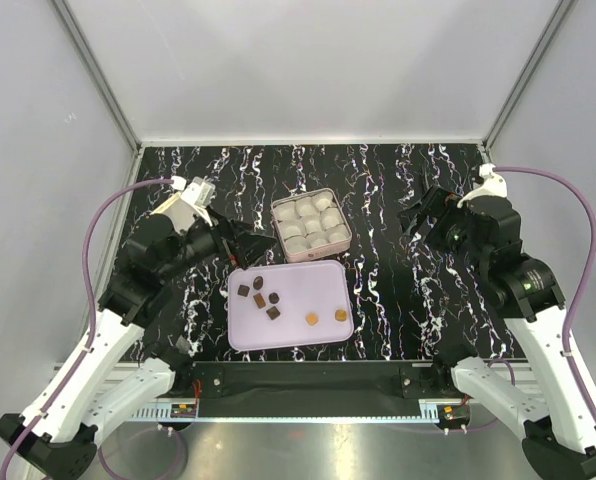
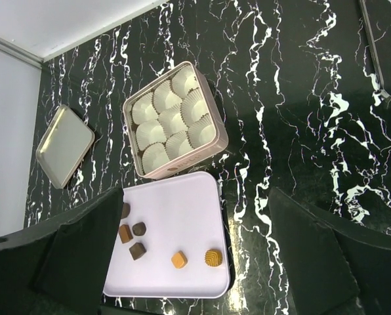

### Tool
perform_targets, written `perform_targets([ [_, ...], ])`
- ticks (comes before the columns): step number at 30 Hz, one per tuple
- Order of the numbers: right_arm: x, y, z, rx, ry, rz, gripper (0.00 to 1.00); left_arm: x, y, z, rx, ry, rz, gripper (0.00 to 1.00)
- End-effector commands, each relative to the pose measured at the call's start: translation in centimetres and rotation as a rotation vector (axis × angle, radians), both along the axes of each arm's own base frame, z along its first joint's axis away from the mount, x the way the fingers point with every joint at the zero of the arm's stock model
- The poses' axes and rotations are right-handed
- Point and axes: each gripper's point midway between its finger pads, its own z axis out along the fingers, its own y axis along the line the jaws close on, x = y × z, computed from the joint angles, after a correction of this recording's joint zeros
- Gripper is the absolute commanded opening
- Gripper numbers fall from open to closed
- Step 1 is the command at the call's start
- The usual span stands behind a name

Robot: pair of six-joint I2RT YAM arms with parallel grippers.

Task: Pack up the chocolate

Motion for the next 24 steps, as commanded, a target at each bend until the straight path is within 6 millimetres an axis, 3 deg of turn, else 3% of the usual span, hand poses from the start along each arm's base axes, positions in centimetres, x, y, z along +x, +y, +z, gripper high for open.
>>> perform_targets([
  [1, 0.6, -0.5, 1.1, -0.023, -0.066, -0.017, 1.0, 0.0, 0.1, 1.6, -0.022, -0.088, -0.002, 0.99],
  [6, 2.7, -2.3, -0.8, -0.169, -0.028, -0.097, 1.0, 0.4, 0.6, -0.4, 0.036, -0.072, 0.024, 0.99],
  [9, 5.9, -3.5, -2.7, -0.308, 0.06, -0.185, 1.0, 0.3, 0.7, -2.3, 0.068, -0.055, 0.02, 0.99],
  [13, 9.2, -5.5, -3.4, -0.444, 0.146, -0.256, 1.0, -0.4, 0.6, -3.8, 0.095, -0.016, -0.017, 0.99],
  [15, 10.9, -8.2, -3.1, -0.434, 0.177, -0.32, 1.0, -0.7, 0.6, -4.1, 0.099, -0.007, -0.022, 0.99],
  [16, 12.1, -8.3, -4.4, -0.4, 0.221, -0.29, 1.0, -0.7, 0.7, -4.3, 0.101, -0.002, -0.019, 0.99],
  [17, 12.9, -9.1, -4.5, -0.372, 0.223, -0.3, 1.0, -0.7, 0.9, -4.3, 0.101, -0.003, -0.009, 0.99],
  [18, 14.0, -10.7, -5.7, -0.331, 0.266, -0.311, 1.0, -0.9, 1.0, -4.5, 0.108, 0.007, -0.006, 0.99],
  [20, 15.2, -12.1, -6.3, -0.313, 0.287, -0.318, 1.0, -1.1, 1.3, -4.5, 0.116, 0.01, 0.0, 0.99],
  [22, 16.5, -14.2, -8.9, -0.294, 0.362, -0.337, 1.0, -1.2, 1.5, -4.4, 0.102, 0.019, 0.017, 0.99],
  [24, 18.1, -14.3, -10.9, -0.253, 0.398, -0.283, 0.99, -0.5, 2.3, -4.8, 0.087, 0.047, 0.098, 0.99],
])
